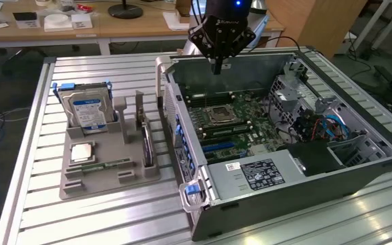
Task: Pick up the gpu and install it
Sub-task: 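Reach for the gpu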
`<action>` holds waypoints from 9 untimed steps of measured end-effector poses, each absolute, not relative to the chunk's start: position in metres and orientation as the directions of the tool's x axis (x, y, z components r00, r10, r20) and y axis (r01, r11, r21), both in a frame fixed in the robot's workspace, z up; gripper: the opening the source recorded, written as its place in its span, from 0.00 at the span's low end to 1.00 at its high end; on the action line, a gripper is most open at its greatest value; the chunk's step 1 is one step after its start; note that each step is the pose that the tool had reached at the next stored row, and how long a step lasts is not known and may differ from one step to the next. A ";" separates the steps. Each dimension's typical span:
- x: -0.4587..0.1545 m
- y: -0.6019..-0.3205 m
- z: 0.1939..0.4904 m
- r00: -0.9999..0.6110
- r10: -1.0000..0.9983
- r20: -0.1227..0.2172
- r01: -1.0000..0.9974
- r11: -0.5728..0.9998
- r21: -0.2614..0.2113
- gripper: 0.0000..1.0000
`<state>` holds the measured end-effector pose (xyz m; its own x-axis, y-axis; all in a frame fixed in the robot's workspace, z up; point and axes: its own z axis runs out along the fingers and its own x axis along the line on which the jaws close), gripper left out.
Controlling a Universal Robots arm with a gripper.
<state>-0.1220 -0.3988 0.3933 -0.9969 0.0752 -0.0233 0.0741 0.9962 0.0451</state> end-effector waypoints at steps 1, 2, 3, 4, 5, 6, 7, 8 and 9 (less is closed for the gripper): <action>-0.122 -0.399 0.393 -0.997 0.075 -0.023 0.074 0.996 0.045 0.11; -0.123 -0.399 0.393 -0.997 0.075 -0.023 0.074 0.996 0.045 0.11; -0.123 -0.399 0.393 -0.997 0.075 -0.023 0.074 0.996 0.045 0.11; -0.124 -0.399 0.393 -0.997 0.075 -0.024 0.074 0.996 0.045 0.11; -0.125 -0.399 0.393 -0.997 0.075 -0.024 0.074 0.996 0.045 0.11; -0.126 -0.399 0.393 -0.997 0.075 -0.024 0.074 0.996 0.045 0.11; -0.128 -0.399 0.393 -0.997 0.075 -0.025 0.074 0.996 0.045 0.11; -0.129 -0.399 0.393 -0.997 0.075 -0.025 0.074 0.996 0.045 0.11; -0.130 -0.399 0.393 -0.997 0.075 -0.025 0.074 0.996 0.045 0.11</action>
